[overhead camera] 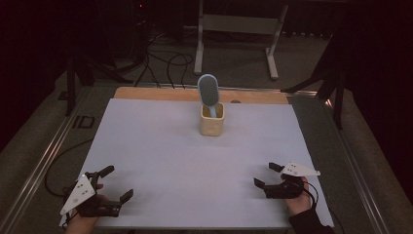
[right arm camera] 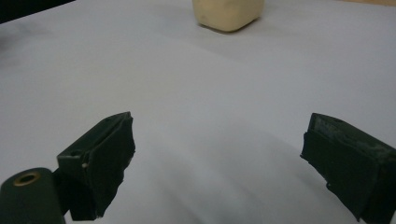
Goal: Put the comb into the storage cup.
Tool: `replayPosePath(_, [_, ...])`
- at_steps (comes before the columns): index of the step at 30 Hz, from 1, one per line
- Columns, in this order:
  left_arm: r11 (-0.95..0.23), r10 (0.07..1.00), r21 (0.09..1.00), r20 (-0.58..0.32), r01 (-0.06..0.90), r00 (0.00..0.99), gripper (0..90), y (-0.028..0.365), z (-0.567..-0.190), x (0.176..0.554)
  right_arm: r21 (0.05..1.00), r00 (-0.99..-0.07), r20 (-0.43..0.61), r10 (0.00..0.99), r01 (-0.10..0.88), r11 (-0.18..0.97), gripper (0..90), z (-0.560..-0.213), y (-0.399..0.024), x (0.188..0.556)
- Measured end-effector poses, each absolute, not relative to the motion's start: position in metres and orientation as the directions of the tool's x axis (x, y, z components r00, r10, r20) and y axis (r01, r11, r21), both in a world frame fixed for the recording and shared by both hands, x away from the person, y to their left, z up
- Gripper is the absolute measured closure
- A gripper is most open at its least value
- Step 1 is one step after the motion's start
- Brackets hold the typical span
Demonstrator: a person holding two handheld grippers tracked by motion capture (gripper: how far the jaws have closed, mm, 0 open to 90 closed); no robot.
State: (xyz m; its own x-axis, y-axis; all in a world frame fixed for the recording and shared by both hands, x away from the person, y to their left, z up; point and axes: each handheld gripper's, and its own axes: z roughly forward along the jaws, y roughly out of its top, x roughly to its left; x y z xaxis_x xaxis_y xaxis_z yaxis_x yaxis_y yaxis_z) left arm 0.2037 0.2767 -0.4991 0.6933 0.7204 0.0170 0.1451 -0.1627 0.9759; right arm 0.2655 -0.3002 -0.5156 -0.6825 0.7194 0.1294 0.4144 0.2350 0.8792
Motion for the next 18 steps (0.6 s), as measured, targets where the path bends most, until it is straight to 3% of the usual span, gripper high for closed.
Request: replayPosePath(18, [-0.163,0.722,0.976,0.019,0.144,0.691,0.0,0.2769,-0.4992,0.2028,0.875,-0.686,0.124,0.717,0.416,0.247,8.7,-0.5156,-0.2985,0.2646])
